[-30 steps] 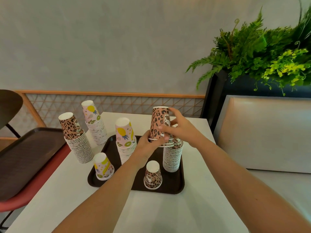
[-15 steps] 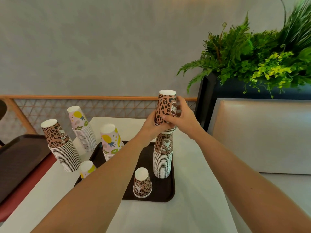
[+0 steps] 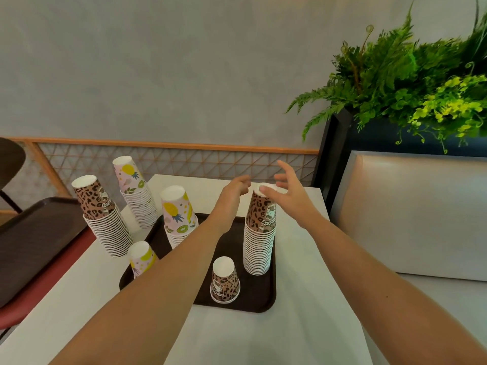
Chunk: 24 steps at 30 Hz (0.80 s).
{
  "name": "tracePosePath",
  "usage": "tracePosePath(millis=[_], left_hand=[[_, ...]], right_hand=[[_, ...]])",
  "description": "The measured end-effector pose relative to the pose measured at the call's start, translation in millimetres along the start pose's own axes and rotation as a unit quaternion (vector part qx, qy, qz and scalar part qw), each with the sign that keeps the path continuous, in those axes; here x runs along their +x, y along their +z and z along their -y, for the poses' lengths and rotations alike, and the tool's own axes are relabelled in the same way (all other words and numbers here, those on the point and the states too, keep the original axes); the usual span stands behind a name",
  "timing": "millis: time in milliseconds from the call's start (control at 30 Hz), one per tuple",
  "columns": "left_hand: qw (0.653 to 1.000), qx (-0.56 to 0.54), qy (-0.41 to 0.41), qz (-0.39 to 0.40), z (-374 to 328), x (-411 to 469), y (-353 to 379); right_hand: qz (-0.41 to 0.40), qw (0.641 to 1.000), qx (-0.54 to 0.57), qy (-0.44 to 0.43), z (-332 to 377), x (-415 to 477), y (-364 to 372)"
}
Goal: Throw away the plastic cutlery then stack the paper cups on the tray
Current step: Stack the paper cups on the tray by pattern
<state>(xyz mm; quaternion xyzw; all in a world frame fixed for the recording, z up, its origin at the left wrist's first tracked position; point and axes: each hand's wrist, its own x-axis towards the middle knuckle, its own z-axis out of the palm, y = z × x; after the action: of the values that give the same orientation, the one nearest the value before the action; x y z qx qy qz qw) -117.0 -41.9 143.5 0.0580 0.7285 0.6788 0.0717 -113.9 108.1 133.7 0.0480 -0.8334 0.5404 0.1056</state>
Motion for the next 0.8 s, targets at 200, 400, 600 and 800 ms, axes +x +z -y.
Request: tracePosePath(millis=[200,400,600,800], left_hand=[[0.989,-0.04,0.087,-0.11,-4.3,-3.1,-13.5],[0.973,-0.057,0.16,-0.154,-25.7,-25.5,-46.5],[0.962,-0.02,0.191,-0.194,-29.5,-57.5,-114.4],[0.96,-0.023,0.168,-0.221,-13.7,-90.5,-196.0]], right_hand=[[-0.091,0.99,-0.003,-0.11,29.7,2.2,8.1],[-0.075,0.982,0.017,-0.175,72.6,-1.5,41.2],[-0.034,0.979,0.054,-0.196,120.0,-14.3,105.5],[0.001,0.979,0.076,-0.191,152.2,-27.8,180.6]])
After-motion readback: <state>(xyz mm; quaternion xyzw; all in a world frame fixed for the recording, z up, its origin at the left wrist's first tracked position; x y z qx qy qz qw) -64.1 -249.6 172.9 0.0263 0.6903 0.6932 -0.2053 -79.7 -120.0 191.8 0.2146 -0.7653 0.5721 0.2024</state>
